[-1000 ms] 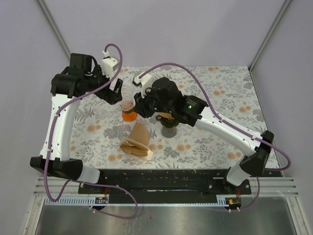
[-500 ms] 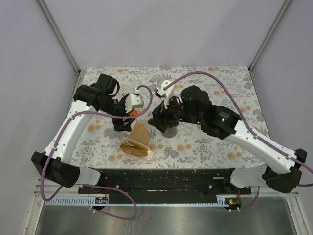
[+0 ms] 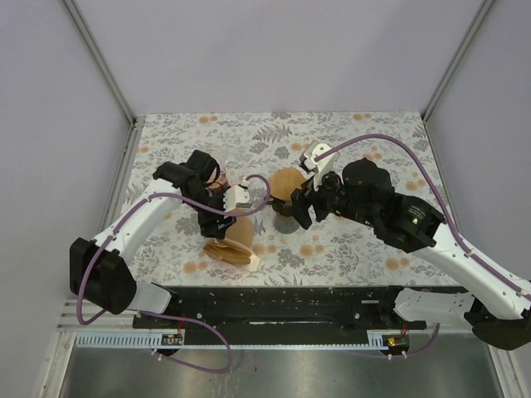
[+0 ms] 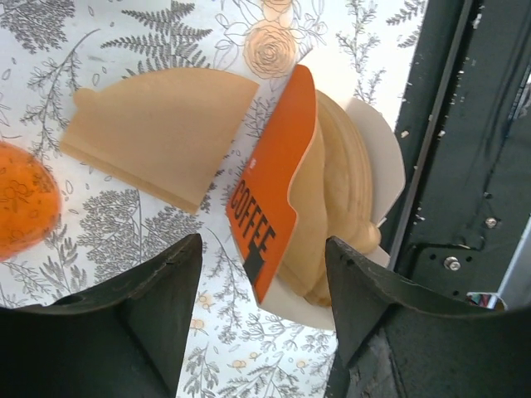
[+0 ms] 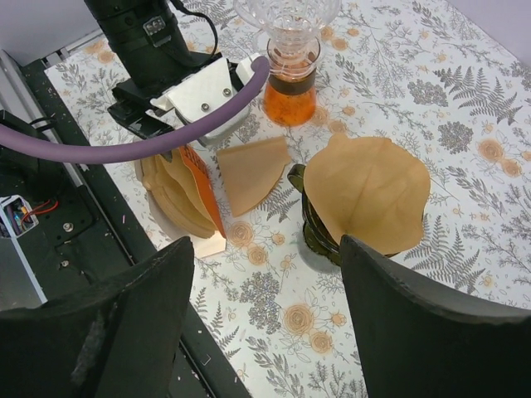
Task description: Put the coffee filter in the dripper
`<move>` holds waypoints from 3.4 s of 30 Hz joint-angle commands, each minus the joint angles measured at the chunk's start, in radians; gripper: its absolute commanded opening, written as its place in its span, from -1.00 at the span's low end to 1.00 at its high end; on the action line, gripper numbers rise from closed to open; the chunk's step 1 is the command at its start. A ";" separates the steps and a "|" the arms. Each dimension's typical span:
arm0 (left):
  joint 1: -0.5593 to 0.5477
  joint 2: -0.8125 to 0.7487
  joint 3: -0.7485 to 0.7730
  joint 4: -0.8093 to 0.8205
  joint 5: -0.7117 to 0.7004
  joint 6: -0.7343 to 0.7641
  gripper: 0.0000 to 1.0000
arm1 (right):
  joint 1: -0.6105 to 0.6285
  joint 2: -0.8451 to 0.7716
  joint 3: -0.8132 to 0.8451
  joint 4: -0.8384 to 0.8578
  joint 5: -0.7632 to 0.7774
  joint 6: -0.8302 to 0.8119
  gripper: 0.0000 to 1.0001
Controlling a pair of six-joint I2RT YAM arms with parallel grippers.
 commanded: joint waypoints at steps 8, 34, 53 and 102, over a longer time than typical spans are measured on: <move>-0.027 0.016 -0.068 0.097 -0.056 0.018 0.25 | -0.007 -0.017 -0.026 0.017 0.026 -0.001 0.57; -0.021 -0.039 0.264 -0.244 -0.241 -0.162 -1.00 | -0.007 -0.023 -0.049 0.044 -0.009 -0.005 0.57; 0.522 0.187 0.961 -0.236 -0.136 -0.492 -1.00 | -0.007 -0.019 -0.048 0.046 -0.063 -0.002 0.57; 0.776 0.236 0.235 0.306 -0.402 -0.663 0.00 | -0.007 0.021 -0.089 0.060 -0.081 -0.007 0.62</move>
